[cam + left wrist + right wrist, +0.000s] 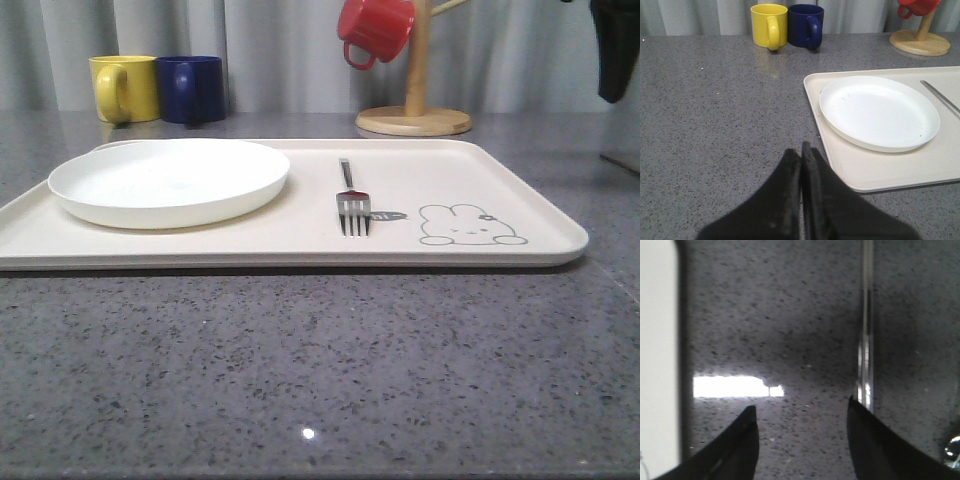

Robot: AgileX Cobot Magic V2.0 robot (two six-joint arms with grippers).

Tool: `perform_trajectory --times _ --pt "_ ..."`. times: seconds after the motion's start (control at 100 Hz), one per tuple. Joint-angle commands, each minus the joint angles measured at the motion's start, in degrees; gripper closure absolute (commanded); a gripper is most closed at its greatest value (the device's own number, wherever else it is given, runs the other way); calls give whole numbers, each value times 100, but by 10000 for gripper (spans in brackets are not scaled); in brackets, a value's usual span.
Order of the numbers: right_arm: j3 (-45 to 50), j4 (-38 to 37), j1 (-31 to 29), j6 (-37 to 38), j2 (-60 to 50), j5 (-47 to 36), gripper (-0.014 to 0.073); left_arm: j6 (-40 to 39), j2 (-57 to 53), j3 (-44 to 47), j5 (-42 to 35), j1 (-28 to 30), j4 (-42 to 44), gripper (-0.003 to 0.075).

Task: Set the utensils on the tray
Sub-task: 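Open the right gripper, release the fork, and reach for the chopsticks, then grasp the chopsticks with the right gripper and place them beside the fork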

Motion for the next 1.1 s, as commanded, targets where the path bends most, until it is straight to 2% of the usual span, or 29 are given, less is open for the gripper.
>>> perform_trajectory --times 0.0,0.26,0.63,0.7,0.87,0.94,1.09 --pt "72 114 -340 -254 -304 225 184 -42 50 -137 -400 -29 1 739" --pt "494 534 -942 -793 -100 -68 184 -42 50 -137 -400 -29 1 739" --pt "532 731 -984 -925 429 -109 188 -42 50 -137 -400 -29 1 739" --pt "532 731 -984 -925 441 -102 246 -42 50 -137 -400 -29 1 739" --pt "532 731 -984 -925 441 -67 566 -42 50 -137 -400 -29 1 739" --pt "532 731 -984 -925 430 -67 671 -42 50 -137 -400 -29 1 739" --pt "512 823 -939 -918 257 -146 670 -42 50 -137 -400 -29 1 739"
